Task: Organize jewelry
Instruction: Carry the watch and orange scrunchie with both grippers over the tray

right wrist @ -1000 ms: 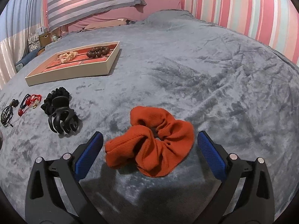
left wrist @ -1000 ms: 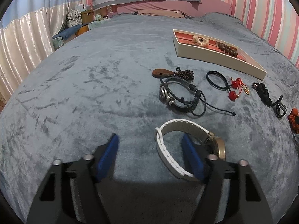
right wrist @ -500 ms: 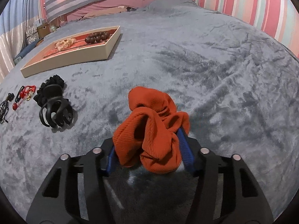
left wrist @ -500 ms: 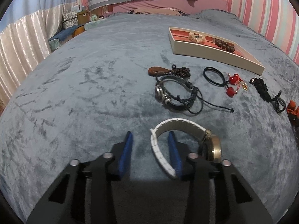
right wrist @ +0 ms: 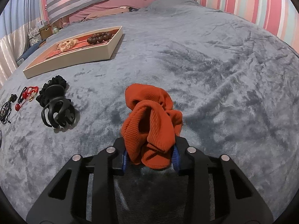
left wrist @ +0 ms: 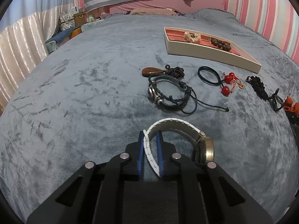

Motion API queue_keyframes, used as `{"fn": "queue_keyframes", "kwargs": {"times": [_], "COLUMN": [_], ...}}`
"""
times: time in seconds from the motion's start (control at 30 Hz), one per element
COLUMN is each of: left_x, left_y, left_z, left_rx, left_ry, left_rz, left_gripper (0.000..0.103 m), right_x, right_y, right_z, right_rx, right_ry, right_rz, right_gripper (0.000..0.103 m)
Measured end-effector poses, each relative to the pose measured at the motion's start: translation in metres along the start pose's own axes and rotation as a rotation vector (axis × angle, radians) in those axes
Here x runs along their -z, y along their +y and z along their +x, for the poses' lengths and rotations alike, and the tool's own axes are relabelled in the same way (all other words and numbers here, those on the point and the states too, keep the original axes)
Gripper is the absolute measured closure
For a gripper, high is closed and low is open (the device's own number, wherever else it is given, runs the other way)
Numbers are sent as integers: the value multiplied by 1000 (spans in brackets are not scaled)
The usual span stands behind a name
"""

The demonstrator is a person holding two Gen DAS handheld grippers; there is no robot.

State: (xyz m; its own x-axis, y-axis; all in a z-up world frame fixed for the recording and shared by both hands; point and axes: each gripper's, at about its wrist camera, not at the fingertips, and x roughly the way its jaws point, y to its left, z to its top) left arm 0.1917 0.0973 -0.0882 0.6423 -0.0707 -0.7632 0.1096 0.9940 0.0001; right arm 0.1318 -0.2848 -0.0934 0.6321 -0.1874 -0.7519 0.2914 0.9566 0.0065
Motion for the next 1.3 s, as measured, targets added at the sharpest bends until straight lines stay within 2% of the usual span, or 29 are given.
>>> {"fn": "queue_keyframes", "kwargs": {"times": [0.2, 0.67, 1.3], "left_x": [1, -2, -19], "left_y": [1, -17, -30], "left_z": [-4, -33, -67], "left_rx": [7, -1, 23], "left_ry": [-10, -109, -227], "left_rz": [-9, 33, 58], "left_gripper": [93, 94, 94], "right_x": [0, 0, -13], "right_y": [-1, -2, 10], "right_z": [-1, -6, -18], "right_rx": [-9, -31, -56], "right_ry": [-5, -26, -76], "right_rz": [3, 8, -19], "right_gripper": [72, 79, 82]}}
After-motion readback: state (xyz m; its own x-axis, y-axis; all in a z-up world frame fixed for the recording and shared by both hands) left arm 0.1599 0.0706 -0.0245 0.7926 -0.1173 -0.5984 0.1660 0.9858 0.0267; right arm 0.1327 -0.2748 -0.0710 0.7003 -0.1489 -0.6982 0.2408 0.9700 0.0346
